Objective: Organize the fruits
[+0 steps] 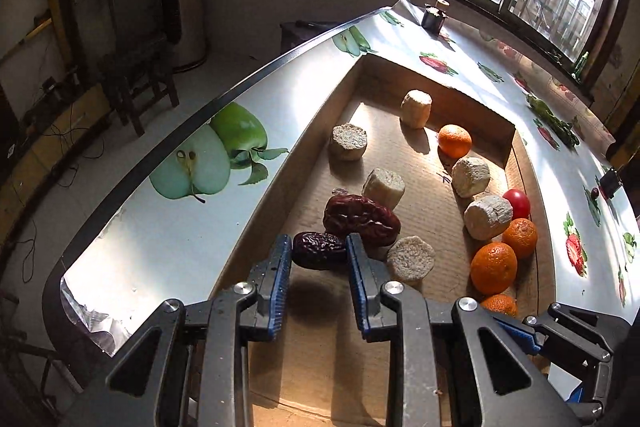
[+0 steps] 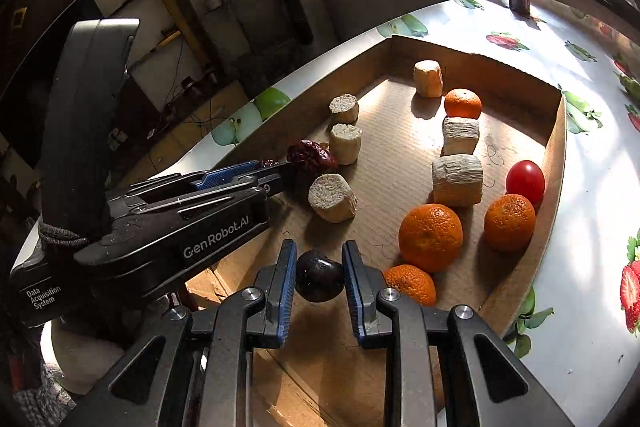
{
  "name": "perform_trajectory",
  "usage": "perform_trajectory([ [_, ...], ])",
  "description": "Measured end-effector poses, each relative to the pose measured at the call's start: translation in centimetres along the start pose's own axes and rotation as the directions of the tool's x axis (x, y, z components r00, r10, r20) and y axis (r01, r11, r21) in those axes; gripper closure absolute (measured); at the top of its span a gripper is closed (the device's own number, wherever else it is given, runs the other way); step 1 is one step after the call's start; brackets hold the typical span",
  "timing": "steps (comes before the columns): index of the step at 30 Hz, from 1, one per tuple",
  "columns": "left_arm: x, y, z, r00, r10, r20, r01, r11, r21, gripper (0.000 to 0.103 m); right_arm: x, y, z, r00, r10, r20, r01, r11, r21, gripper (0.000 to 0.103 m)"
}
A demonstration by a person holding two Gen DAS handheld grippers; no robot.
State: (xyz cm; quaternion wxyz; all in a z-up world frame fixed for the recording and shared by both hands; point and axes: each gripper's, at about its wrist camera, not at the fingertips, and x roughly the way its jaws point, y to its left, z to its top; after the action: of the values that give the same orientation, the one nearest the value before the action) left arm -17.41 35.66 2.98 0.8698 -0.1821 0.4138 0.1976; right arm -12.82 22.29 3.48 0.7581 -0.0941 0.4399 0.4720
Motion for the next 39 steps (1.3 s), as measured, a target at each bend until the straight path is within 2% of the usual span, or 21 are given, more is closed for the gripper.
perform_trajectory([
  [2, -0.3, 0.2, 0.0, 1.000, -0.004, 0.006, 0.004, 1.000, -0.011, 0.076, 0.3, 0.1, -0.2, 1.000, -0.008, -0.003, 0.008, 1.000, -0.007, 0.076],
  [4, -0.8, 0.3, 0.1, 1.000, -0.008, 0.018, 0.008, 1.000, -0.020, 0.070, 0.3, 0.1, -0.2, 1.000, -0.020, 0.004, 0.020, 1.000, -0.013, 0.076],
  [5, -1.1, 0.4, 0.2, 1.000, -0.009, 0.025, 0.010, 1.000, -0.024, 0.064, 0.1, 0.2, -0.3, 1.000, -0.025, 0.006, 0.025, 1.000, -0.015, 0.076],
  [7, -1.7, 0.3, 0.2, 0.999, -0.013, 0.039, 0.014, 1.000, -0.026, 0.060, 0.0, 0.3, -0.2, 1.000, -0.027, 0.010, 0.027, 1.000, -0.013, 0.074],
  [9, -2.5, 0.0, 0.3, 0.998, -0.002, 0.060, 0.003, 1.000, -0.017, 0.056, -0.5, 0.3, -0.2, 1.000, -0.021, 0.021, 0.021, 1.000, -0.008, 0.066],
  [12, -4.0, -0.4, 0.4, 0.995, 0.004, 0.104, -0.003, 1.000, -0.007, 0.051, -2.2, 0.3, -0.4, 0.998, -0.021, 0.059, 0.021, 1.000, 0.000, 0.064],
  [16, -6.4, -1.6, 0.3, 0.978, 0.032, 0.207, -0.034, 0.999, 0.006, 0.039, -5.6, -0.8, -1.4, 0.988, -0.077, 0.131, 0.070, 0.996, 0.062, 0.054],
  [17, -7.1, -2.0, 0.1, 0.969, 0.052, 0.243, -0.056, 0.998, 0.008, 0.036, -6.5, -1.1, -1.7, 0.984, -0.094, 0.151, 0.082, 0.993, 0.085, 0.050],
  [18, -8.0, -2.5, -0.1, 0.952, 0.083, 0.295, -0.089, 0.996, 0.007, 0.030, -7.5, -1.6, -2.1, 0.978, -0.115, 0.173, 0.097, 0.989, 0.113, 0.048],
  [19, -8.9, -3.0, -0.4, 0.932, 0.111, 0.345, -0.119, 0.993, 0.001, 0.025, -8.3, -2.1, -2.6, 0.972, -0.132, 0.194, 0.106, 0.985, 0.139, 0.048],
  [21, -11.0, -4.0, -1.0, 0.880, 0.149, 0.450, -0.157, 0.987, -0.019, 0.005, -9.8, -3.0, -3.6, 0.958, -0.176, 0.226, 0.132, 0.972, 0.196, 0.046],
  [23, -12.9, -4.8, -1.8, 0.835, 0.140, 0.532, -0.149, 0.989, -0.027, 0.000, -11.2, -4.0, -4.5, 0.940, -0.233, 0.250, 0.171, 0.954, 0.245, 0.045],
  [24, -13.5, -5.2, -2.1, 0.821, 0.133, 0.556, -0.142, 0.990, -0.028, 0.000, -11.6, -4.3, -4.9, 0.933, -0.251, 0.257, 0.183, 0.948, 0.262, 0.045],
  [26, -14.2, -6.1, -2.7, 0.808, 0.146, 0.570, -0.154, 0.987, -0.035, 0.000, -12.5, -4.9, -5.4, 0.924, -0.278, 0.263, 0.201, 0.937, 0.285, 0.044],
  [29, -14.3, -7.7, -3.1, 0.809, 0.162, 0.564, -0.192, 0.981, -0.007, 0.000, -13.1, -5.3, -6.1, 0.911, -0.324, 0.256, 0.242, 0.921, 0.304, 0.042],
  [30, -14.3, -8.0, -3.2, 0.817, 0.146, 0.558, -0.180, 0.984, 0.006, 0.000, -13.2, -5.3, -6.2, 0.906, -0.337, 0.256, 0.255, 0.917, 0.306, 0.039],
  [33, -14.0, -8.6, -3.5, 0.865, 0.083, 0.494, -0.116, 0.993, 0.036, 0.000, -13.7, -5.2, -6.8, 0.889, -0.374, 0.265, 0.292, 0.907, 0.302, 0.030],
  [35, -13.6, -8.9, -3.5, 0.889, 0.054, 0.455, -0.085, 0.995, 0.048, 0.000, -13.8, -5.0, -7.1, 0.878, -0.397, 0.269, 0.316, 0.901, 0.297, 0.028],
  [39, -13.0, -9.5, -3.8, 0.905, 0.054, 0.422, -0.088, 0.994, 0.062, 0.000, -13.9, -4.9, -7.4, 0.869, -0.418, 0.266, 0.339, 0.893, 0.295, 0.023],
])
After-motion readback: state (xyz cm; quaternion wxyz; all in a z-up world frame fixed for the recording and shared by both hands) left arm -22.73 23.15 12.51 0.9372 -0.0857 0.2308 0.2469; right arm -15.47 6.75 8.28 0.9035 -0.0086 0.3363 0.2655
